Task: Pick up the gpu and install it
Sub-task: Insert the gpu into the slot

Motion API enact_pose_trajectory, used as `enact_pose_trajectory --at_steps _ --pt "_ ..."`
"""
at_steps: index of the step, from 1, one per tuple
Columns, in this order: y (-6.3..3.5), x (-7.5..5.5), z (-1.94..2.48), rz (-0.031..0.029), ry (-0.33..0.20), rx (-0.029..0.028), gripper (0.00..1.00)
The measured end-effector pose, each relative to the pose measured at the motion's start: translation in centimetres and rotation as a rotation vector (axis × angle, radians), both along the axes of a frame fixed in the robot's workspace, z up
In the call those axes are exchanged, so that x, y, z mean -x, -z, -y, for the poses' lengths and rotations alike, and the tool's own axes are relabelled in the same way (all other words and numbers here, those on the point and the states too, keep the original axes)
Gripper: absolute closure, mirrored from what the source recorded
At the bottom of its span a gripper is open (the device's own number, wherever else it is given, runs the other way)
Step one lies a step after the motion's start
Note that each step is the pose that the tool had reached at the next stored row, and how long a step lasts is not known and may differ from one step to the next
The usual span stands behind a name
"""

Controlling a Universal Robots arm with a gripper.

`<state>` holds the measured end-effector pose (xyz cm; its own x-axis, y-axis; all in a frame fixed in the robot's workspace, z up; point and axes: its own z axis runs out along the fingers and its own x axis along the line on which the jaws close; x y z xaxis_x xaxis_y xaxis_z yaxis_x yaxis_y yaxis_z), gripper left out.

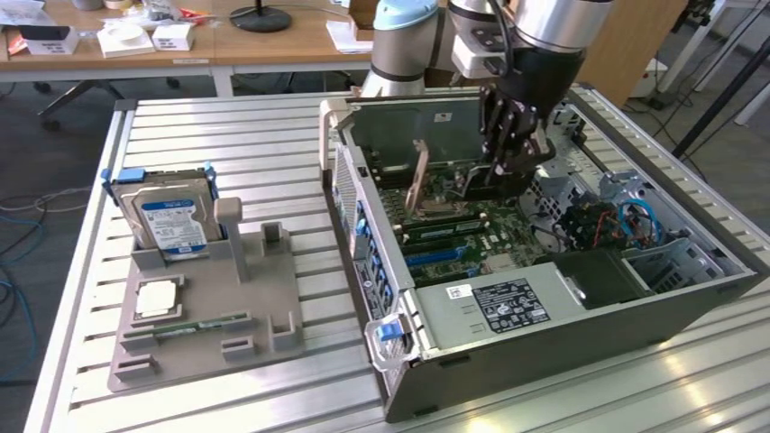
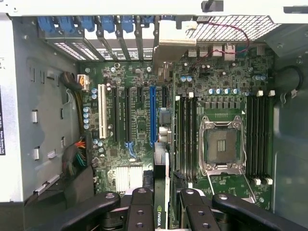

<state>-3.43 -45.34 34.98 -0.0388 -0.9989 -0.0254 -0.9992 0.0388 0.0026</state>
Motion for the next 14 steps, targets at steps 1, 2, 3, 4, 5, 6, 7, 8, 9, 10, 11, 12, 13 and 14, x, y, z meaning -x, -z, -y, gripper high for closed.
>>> enact_pose_trajectory --at_steps 1,2,3,4,5,6,7,8,9,10,11,12,13,14 --pt "0.12 0.0 0.00 0.0000 0.000 0.0000 0.74" --pt "0.23 0.0 0.00 0.0000 0.000 0.0000 0.74" --pt "0.34 0.0 0.00 0.0000 0.000 0.0000 0.74" --pt "0.45 0.0 0.00 0.0000 0.000 0.0000 0.74" --pt "0.56 0.0 0.00 0.0000 0.000 -0.0001 0.74" --pt "0.66 0.0 0.00 0.0000 0.000 0.0000 0.74" --pt "0.78 0.0 0.00 0.0000 0.000 0.0000 0.74" --pt "0.89 0.1 0.00 0.0000 0.000 0.0001 0.74" --pt "0.99 0.1 0.00 0.0000 0.000 0.0000 0.74" --pt "1.09 0.1 0.00 0.0000 0.000 0.0001 0.74" --pt "1.20 0.1 0.00 -0.0001 0.000 0.0001 0.74" --pt "1.31 0.1 -0.01 0.0000 0.000 0.0000 0.74" --pt "1.40 0.1 -0.01 0.0000 0.000 0.0000 0.74" --pt "1.51 0.1 -0.01 0.0000 0.000 0.0000 0.74"
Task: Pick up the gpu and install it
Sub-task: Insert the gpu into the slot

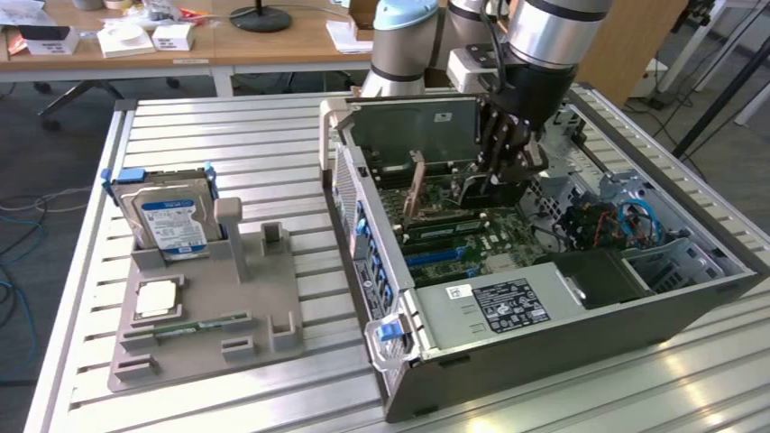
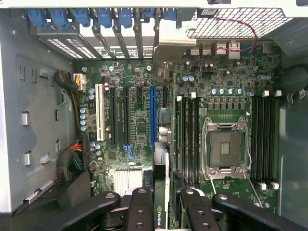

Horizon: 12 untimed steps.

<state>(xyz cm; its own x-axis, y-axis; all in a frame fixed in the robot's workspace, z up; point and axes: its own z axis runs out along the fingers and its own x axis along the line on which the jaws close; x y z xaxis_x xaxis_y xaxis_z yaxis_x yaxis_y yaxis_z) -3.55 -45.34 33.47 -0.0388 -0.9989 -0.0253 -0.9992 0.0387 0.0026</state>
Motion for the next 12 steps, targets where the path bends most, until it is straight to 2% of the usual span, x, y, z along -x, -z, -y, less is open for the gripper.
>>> enact_pose_trajectory --at_steps 12 --pt "1.61 0.3 -0.02 0.0000 -0.002 0.0000 0.74"
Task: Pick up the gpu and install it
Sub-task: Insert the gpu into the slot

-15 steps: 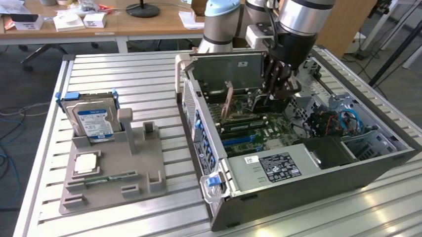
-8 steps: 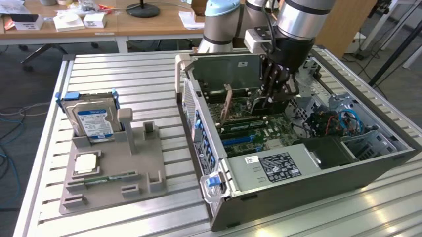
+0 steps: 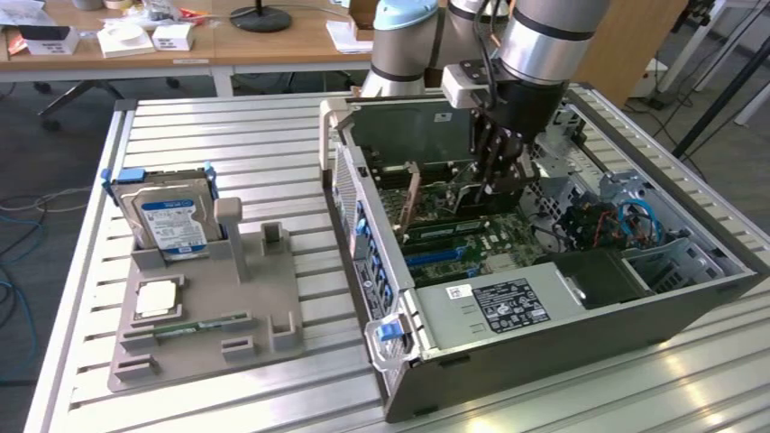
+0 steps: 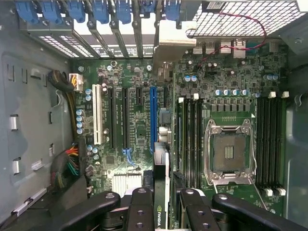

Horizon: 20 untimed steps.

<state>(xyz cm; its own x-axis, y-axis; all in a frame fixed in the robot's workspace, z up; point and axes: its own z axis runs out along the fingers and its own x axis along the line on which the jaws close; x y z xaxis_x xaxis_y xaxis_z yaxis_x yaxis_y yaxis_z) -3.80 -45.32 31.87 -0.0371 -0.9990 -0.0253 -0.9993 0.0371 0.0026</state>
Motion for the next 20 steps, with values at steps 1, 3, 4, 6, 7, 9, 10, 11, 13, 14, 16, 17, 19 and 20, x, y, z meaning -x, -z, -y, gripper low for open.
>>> enact_pose_trajectory --at_steps 1,3,4,6,7,9,10,11,13,14,16,17,19,20 --pt "0.15 0.02 0.00 0.0000 0.000 0.0000 0.74" --pt "0.41 0.05 -0.01 0.0001 -0.001 -0.0002 0.74" --pt "0.48 0.05 -0.01 0.0000 -0.001 -0.0001 0.74" --pt "0.48 0.05 -0.01 0.0000 -0.001 0.0001 0.74" --pt "0.48 0.06 -0.01 -0.0001 -0.001 0.0001 0.74" --pt "0.50 0.06 -0.01 0.0000 -0.001 0.0000 0.74" --pt "0.54 0.06 0.02 0.0000 -0.001 -0.0003 0.74" --pt "0.58 0.07 0.08 0.0000 -0.002 -0.0003 0.74" --pt "0.63 0.06 0.30 0.0000 -0.004 -0.0003 0.74" --pt "0.65 0.06 0.44 0.0001 -0.006 -0.0004 0.74" --pt "0.67 0.06 0.74 0.0000 -0.007 -0.0005 0.74" --pt "0.68 0.06 0.87 0.0000 -0.008 -0.0006 0.74" --pt "0.70 0.07 0.95 0.0001 -0.008 -0.0008 0.74" --pt "0.70 0.07 0.94 0.0000 -0.008 -0.0008 0.74"
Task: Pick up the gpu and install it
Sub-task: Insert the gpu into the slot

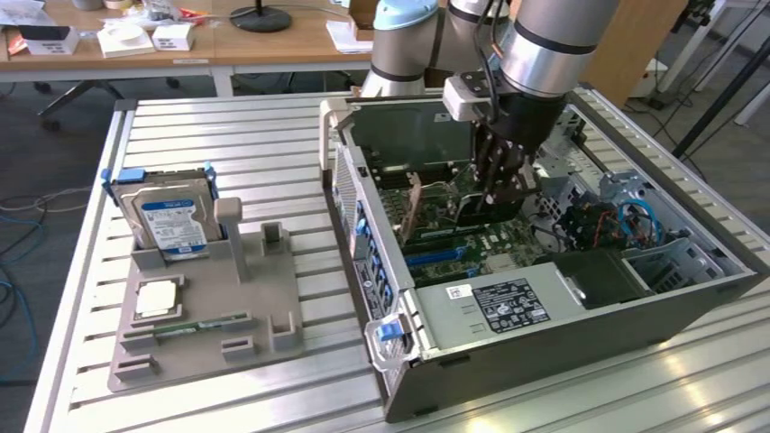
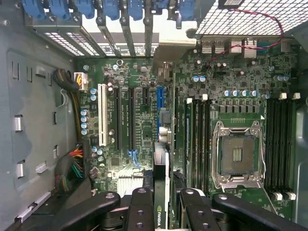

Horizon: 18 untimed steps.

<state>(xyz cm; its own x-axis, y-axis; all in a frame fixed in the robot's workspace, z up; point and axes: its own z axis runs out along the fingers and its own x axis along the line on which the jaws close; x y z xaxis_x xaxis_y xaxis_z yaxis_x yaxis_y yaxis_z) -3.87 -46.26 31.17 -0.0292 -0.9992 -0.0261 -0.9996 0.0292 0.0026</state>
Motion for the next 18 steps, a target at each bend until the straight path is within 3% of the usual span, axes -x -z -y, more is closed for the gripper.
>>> enact_pose_trajectory --at_steps 10,18 --pt "0.05 1.0 0.00 0.0000 -0.001 0.0001 0.74" --pt "1.21 1.0 0.00 0.0000 -0.001 -0.0001 0.74"
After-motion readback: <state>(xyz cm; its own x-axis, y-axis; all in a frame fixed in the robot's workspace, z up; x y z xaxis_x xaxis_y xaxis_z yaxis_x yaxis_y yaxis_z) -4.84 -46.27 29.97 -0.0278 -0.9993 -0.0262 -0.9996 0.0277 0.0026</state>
